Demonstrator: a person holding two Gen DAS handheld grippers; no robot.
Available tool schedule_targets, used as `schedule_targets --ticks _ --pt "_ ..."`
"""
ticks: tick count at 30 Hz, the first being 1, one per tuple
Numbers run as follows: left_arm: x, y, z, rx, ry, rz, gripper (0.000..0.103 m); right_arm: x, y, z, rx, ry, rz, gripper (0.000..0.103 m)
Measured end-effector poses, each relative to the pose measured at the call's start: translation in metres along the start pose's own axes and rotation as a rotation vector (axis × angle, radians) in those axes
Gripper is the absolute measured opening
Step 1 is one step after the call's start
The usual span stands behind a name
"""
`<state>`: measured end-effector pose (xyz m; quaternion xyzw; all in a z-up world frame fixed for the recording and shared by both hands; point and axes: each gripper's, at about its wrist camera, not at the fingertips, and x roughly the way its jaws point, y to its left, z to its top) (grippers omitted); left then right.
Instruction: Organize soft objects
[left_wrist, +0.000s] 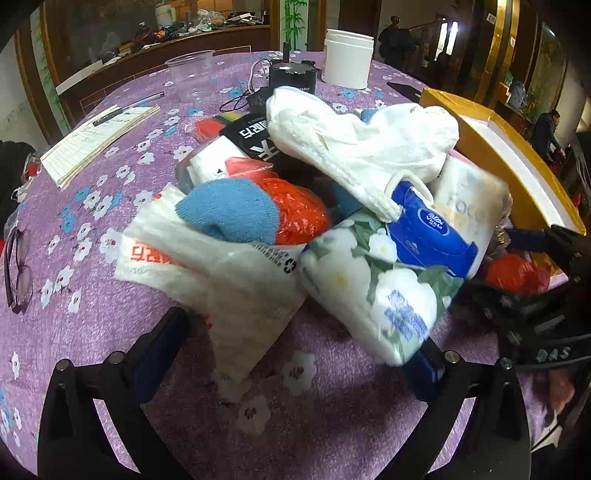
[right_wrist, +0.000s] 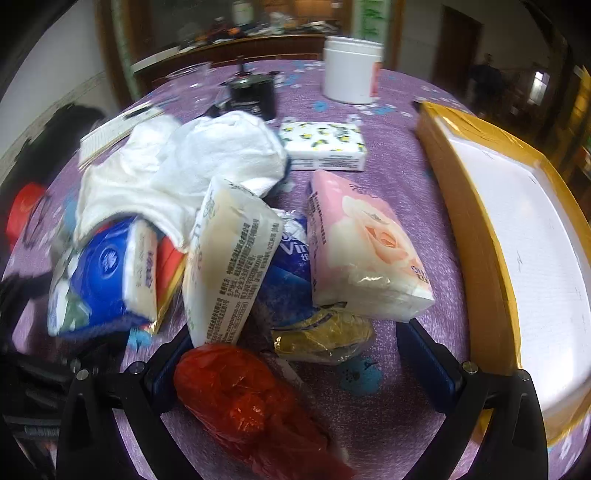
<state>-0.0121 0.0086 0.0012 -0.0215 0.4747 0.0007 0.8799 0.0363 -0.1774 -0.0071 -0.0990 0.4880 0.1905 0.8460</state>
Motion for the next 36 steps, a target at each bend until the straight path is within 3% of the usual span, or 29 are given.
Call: schedule_targets --ticks 3,6,10,13,15,18,24,36 --pt "-0.018 0.006 -0.005 -0.028 -0.054 -0.06 0.103 -0.009 -0.001 -0.008 -0.048 0.04 0.044 0.102" --pt "-0.033 0.006 -0.011 -0.005 -0.075 -0.098 0.103 -0.026 -0.001 -0.025 -0.087 0.025 0.14 0.101" --pt "-0.047 -0.001 -0.016 0.036 -0.104 -0.1 0.103 -0.042 -0.007 -0.044 -0.083 -0.026 0.192 0.097" --pt "-0.056 -0.01 -0.016 0.069 -0.153 -0.085 0.103 -0.053 -0.015 -0.05 -0.061 -0.073 0.25 0.081" --pt "-0.063 -0.013 -0.013 0.097 -0.169 -0.075 0.103 -0.053 -0.019 -0.048 -0.047 -0.078 0.27 0.079" --pt "-0.066 -0.017 -0.01 0.128 -0.198 -0.08 0.103 -0.057 -0.021 -0.049 -0.047 -0.095 0.311 0.064" --pt "-0.046 -0.024 0.002 0.162 -0.153 -0.056 0.103 -0.052 -0.016 -0.052 -0.071 -0.089 0.318 0.055" --pt "-0.03 -0.042 0.013 0.214 -0.125 -0.062 0.103 -0.051 -0.018 -0.053 -0.062 -0.095 0.312 0.056"
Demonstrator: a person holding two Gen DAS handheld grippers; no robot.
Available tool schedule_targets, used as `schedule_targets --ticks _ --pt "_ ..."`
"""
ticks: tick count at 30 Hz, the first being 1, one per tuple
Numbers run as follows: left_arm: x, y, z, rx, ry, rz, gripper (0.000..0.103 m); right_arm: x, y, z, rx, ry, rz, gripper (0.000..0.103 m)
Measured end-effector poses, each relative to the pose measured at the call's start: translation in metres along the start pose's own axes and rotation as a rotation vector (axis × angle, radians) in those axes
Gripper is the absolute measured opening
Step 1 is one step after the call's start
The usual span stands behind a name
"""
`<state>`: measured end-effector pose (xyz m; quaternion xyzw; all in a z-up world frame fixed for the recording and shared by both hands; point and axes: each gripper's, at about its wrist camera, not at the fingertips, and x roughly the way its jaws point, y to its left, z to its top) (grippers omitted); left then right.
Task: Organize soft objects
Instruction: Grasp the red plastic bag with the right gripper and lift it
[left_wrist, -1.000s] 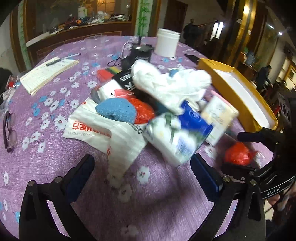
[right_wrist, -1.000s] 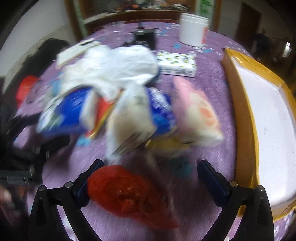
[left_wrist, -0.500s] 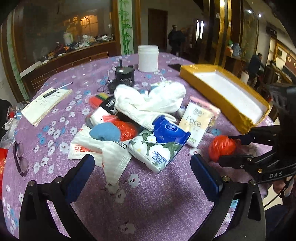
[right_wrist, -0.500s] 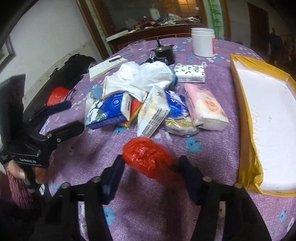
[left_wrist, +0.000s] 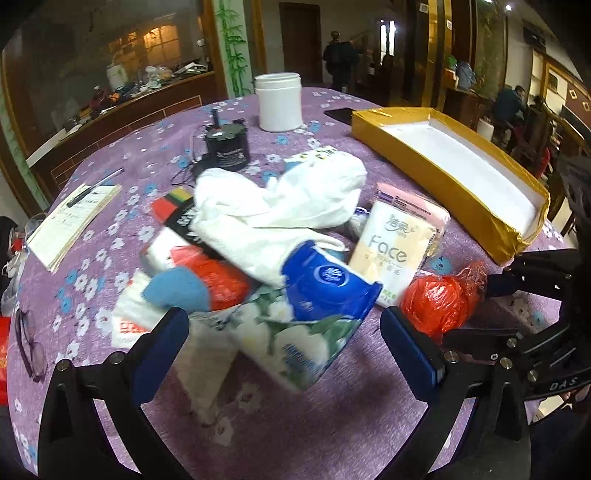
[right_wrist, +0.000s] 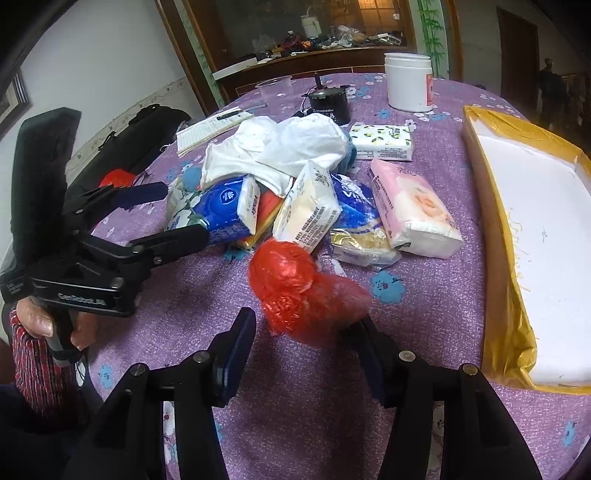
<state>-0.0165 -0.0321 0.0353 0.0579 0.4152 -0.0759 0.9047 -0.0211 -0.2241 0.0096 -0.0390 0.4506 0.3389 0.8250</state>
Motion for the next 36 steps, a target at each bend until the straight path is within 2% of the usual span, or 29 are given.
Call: schedule_targets --ticks 3,5,7,10,17,20,26,30,36 --pt "0.003 -0.007 0.0 0.013 -0.005 0.017 0.101 -0.001 -0.001 0.001 0.004 -0.002 -0.006 0.056" --pt "0.005 -0.009 0.0 0.008 -0.011 0.033 0.092 -0.001 -0.002 0.0 0.005 -0.004 -0.006 0.056" --pt "0.007 -0.008 -0.002 -0.005 0.0 0.029 0.078 -0.001 -0.002 0.0 0.007 -0.005 -0.007 0.056" --pt "0.008 -0.008 -0.006 -0.013 -0.002 0.043 0.073 0.0 -0.004 0.0 0.012 -0.009 -0.006 0.056" --pt "0.011 -0.008 -0.012 -0.033 0.022 0.023 0.071 0.006 -0.002 0.001 0.015 -0.022 -0.014 0.055" --pt "0.009 -0.007 -0.013 -0.038 0.012 0.017 0.069 0.007 0.0 0.0 0.002 -0.038 -0.013 0.034" --pt "0.004 -0.003 -0.013 -0.065 -0.018 -0.003 0.063 0.007 -0.001 -0.001 0.0 -0.061 -0.003 0.033" --pt "0.001 -0.004 -0.014 -0.066 -0.037 -0.011 0.062 0.005 -0.008 -0.002 0.033 -0.07 0.038 0.033" --pt "0.004 -0.01 -0.012 -0.05 -0.016 -0.011 0.063 0.005 -0.004 -0.002 0.012 -0.075 0.039 0.033"
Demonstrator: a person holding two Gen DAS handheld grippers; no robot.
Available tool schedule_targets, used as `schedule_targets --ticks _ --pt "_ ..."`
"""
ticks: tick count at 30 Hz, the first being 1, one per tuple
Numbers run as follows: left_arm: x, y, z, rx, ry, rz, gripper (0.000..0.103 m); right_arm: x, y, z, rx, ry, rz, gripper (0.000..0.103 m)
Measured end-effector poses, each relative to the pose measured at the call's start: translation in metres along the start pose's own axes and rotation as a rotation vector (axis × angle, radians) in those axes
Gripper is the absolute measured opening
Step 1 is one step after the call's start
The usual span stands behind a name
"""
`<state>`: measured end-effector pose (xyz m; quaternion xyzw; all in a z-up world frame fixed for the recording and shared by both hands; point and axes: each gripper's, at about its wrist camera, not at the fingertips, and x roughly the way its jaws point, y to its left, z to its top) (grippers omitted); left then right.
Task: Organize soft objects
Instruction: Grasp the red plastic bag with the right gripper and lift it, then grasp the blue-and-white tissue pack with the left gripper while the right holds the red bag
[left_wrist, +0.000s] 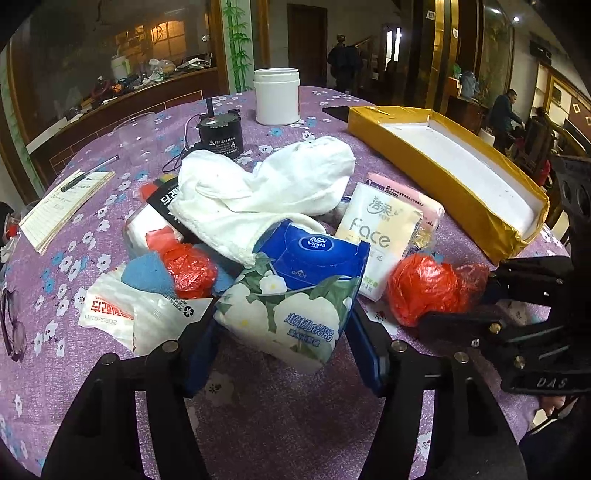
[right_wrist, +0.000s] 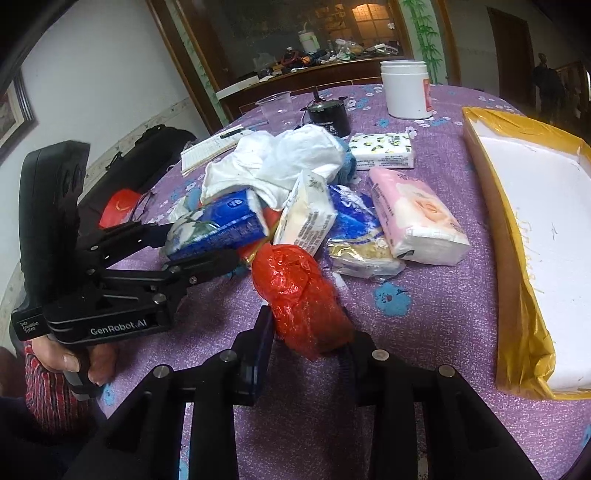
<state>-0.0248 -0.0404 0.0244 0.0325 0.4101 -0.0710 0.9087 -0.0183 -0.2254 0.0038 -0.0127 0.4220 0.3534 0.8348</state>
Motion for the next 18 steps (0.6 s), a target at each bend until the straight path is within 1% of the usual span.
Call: schedule_targets --ticks 3,5,8,11,12,14,18 --pt "0.004 0.004 0.003 -0.022 0.022 -0.018 0.065 0.0 0.003 -0.001 -0.015 0.002 -0.001 0.034" --pt "0.007 0.006 0.005 -0.039 0.036 -0.024 0.066 0.0 0.001 -0.001 -0.008 0.001 -0.006 0.037" --pt "0.011 0.01 0.007 -0.062 0.046 -0.037 0.066 0.001 0.0 -0.001 -0.001 0.011 -0.005 0.037" --pt "0.008 0.011 0.006 -0.072 0.018 -0.046 0.066 0.0 -0.001 -0.001 0.007 0.009 -0.003 0.037" --pt "0.007 0.012 0.006 -0.074 0.007 -0.05 0.061 0.0 -0.002 -0.001 0.012 0.006 0.0 0.036" --pt "0.003 0.012 0.005 -0.079 -0.013 -0.056 0.06 0.0 -0.003 -0.001 0.02 0.002 0.009 0.034" --pt "-0.008 0.008 0.002 -0.084 -0.066 -0.075 0.058 -0.004 -0.003 -0.001 0.02 -0.029 0.017 0.032"
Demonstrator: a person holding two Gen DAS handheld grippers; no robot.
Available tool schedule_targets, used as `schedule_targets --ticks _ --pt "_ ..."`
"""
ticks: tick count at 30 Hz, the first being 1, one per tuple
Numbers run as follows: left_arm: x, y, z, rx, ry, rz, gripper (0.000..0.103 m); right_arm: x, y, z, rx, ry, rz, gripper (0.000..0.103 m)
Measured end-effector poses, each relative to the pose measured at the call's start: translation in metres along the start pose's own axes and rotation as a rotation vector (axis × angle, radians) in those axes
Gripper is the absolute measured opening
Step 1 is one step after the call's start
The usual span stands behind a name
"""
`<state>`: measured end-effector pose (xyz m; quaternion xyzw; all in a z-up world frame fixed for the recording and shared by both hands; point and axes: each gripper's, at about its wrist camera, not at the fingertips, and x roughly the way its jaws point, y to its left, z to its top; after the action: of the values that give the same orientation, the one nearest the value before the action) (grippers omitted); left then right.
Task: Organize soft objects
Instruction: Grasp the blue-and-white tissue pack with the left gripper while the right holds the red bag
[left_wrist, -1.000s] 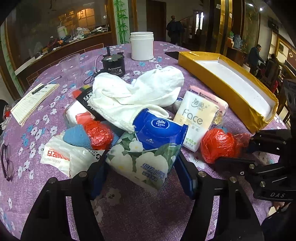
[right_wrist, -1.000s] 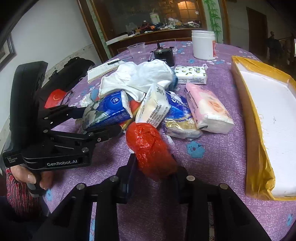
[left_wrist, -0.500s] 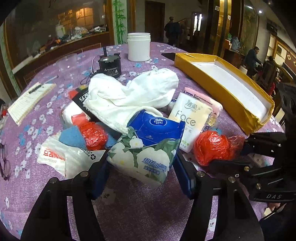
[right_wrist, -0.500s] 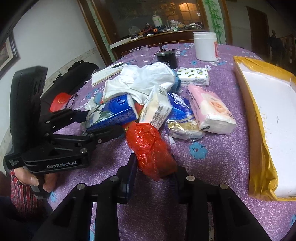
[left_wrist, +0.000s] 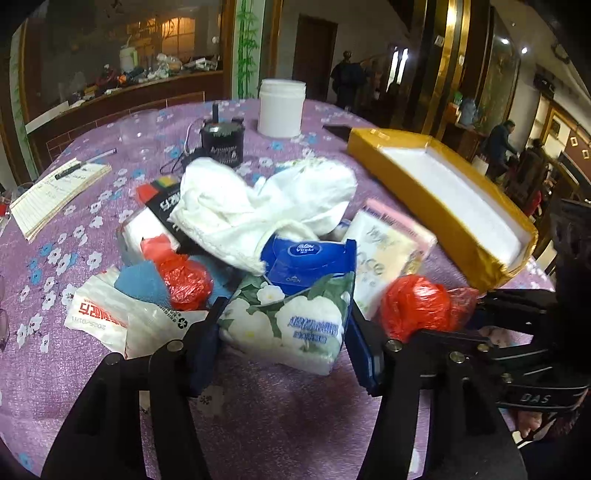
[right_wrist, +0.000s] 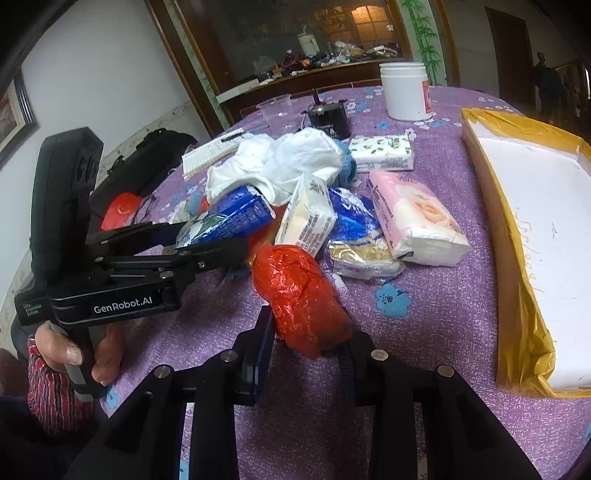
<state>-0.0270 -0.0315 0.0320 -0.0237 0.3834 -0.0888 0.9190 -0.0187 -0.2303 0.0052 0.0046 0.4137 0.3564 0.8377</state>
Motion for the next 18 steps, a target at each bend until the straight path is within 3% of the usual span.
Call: schedule_targets --ticks 5,14,18 --pt "-0.017 -0.016 -0.004 0.036 -0.104 -0.035 0.057 -0.006 -0.001 0.001 0.004 -0.042 0.0 0.032" --pt "-0.003 -0.013 0.0 -0.004 0.003 -0.079 0.058 -0.004 -0.004 0.003 0.021 -0.038 0.003 0.032" --pt "0.0 -0.012 -0.001 -0.021 0.036 -0.112 0.069 -0.004 -0.003 0.002 0.016 -0.034 0.003 0.032"
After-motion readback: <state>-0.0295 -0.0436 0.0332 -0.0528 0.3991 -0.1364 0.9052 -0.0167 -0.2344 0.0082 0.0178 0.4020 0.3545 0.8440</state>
